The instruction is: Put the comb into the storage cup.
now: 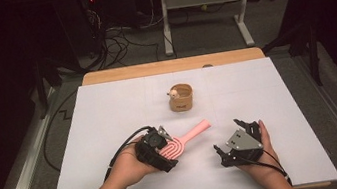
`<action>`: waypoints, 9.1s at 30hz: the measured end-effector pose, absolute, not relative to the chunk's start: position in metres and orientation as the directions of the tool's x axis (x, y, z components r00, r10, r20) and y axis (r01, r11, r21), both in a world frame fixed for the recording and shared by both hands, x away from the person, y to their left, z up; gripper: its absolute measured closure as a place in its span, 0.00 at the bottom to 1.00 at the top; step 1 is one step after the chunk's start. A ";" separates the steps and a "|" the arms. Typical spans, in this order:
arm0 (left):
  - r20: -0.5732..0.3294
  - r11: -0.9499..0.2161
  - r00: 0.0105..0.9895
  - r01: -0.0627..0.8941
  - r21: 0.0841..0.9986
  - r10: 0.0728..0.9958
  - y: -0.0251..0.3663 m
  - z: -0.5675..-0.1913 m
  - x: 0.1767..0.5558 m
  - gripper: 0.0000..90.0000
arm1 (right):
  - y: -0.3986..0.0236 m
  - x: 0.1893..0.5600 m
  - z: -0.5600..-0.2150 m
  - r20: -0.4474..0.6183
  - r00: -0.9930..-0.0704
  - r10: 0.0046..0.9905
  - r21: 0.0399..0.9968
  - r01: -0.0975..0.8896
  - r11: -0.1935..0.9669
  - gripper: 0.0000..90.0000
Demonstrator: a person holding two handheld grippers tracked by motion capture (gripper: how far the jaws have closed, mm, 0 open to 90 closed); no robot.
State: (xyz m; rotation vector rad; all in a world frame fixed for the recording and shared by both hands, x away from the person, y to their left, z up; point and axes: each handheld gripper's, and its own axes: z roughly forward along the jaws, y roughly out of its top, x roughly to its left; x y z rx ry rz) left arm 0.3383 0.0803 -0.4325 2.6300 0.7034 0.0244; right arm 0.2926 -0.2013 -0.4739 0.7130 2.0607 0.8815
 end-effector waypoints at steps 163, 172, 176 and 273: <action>-0.038 -0.858 0.930 0.353 0.374 0.366 0.018 -0.422 0.331 0.22 | -0.137 0.267 -0.488 -0.917 -0.387 0.098 0.190 -0.207 0.960 0.83; -0.043 -0.854 0.929 0.355 0.380 0.367 0.018 -0.421 0.331 0.22 | -0.136 0.266 -0.489 -0.924 -0.372 0.087 0.175 -0.210 0.962 0.84; -0.045 -0.853 0.929 0.355 0.382 0.367 0.018 -0.421 0.331 0.22 | -0.136 0.266 -0.490 -0.924 -0.374 0.084 0.172 -0.208 0.963 0.85; 0.038 -0.823 0.901 0.378 0.425 0.433 0.088 -0.423 0.331 0.01 | -0.145 0.264 -0.487 -0.937 -0.341 0.076 0.134 -0.150 0.980 0.91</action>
